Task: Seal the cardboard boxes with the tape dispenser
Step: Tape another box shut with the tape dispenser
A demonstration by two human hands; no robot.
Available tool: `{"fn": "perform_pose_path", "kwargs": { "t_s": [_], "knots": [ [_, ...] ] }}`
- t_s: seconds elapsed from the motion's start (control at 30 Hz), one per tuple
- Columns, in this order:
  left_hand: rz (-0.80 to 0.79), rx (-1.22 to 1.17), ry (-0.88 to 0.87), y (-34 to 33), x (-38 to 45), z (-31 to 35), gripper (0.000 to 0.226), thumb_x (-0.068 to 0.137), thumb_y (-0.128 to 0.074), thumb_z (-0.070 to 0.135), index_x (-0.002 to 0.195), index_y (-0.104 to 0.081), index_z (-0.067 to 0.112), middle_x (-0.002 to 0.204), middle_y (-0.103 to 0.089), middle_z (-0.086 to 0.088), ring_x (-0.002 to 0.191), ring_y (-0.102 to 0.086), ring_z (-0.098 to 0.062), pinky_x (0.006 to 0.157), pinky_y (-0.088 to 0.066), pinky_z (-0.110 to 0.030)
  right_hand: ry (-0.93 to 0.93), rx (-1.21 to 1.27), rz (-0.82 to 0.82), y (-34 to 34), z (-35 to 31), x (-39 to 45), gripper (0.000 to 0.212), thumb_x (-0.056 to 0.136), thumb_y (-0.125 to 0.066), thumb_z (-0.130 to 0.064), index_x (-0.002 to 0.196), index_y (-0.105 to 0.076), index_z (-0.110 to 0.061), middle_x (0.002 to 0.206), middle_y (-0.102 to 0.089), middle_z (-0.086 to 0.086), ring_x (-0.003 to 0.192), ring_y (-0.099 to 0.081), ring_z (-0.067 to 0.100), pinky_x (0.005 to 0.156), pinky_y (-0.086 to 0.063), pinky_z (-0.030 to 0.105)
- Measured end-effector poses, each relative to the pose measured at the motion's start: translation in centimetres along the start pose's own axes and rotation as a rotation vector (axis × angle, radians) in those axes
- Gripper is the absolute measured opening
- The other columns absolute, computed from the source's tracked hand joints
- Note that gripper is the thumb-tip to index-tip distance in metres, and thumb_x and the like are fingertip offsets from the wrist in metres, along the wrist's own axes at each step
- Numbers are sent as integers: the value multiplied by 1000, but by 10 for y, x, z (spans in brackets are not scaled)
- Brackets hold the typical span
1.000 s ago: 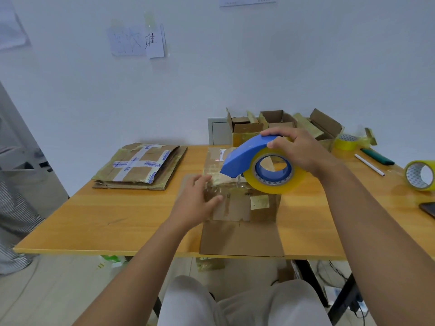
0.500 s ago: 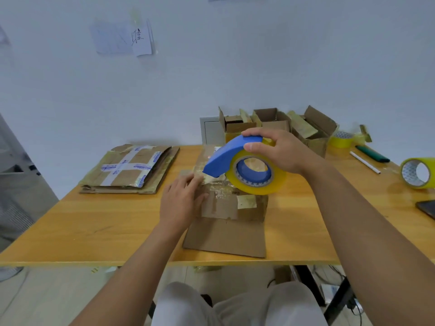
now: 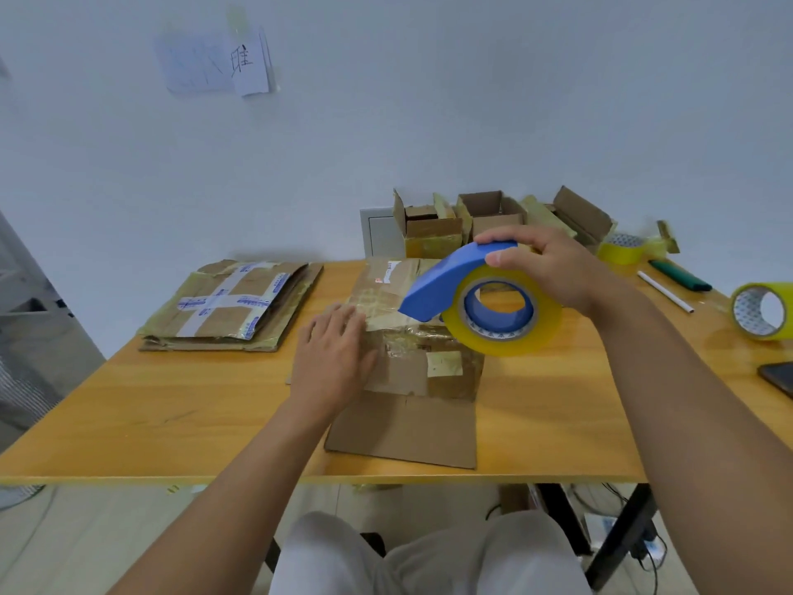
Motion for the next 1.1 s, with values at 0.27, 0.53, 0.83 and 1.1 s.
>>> {"fn": "perform_pose_path", "kwargs": {
  "t_s": [0.27, 0.53, 0.83, 1.1],
  "knots": [
    [-5, -108, -106, -4, 6, 26, 34, 86, -74, 24, 117, -66, 11, 126, -63, -7, 112, -59, -27, 94, -49, -40, 7, -2, -13, -6, -1, 4, 19, 88, -67, -42, 105, -70, -50, 117, -60, -30, 106, -57, -9, 86, -44, 19],
    [28, -29, -90, -5, 6, 30, 29, 85, -75, 27, 112, -66, 20, 118, -68, 0, 104, -64, -22, 101, -43, -43, 27, -54, -59, -4, -3, 5, 21, 91, -67, -41, 111, -69, -47, 113, -59, -33, 103, -56, -13, 89, -45, 20],
    [-27, 35, -48, -2, 10, 30, 31, 94, -61, 43, 121, -61, 29, 126, -63, 5, 116, -57, -16, 106, -30, -36, -12, -84, -48, 29, 8, -19, 20, 92, -67, -37, 109, -70, -45, 119, -61, -26, 105, -56, -11, 92, -45, 25],
    [-98, 97, -70, -8, 8, 53, 56, 92, -58, 49, 143, -41, 37, 128, -53, -11, 116, -51, -29, 98, -37, -39, -37, -16, 33, 26, 34, -41, 23, 86, -67, -33, 103, -72, -49, 113, -66, -24, 103, -60, -4, 87, -46, 22]
  ]
}}
Point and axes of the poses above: each hand's wrist, its own x-axis towards the middle knuckle, its own y-axis out of the back of the hand, z = x × y, the point moved 1 cm from there along x, towards the middle knuckle
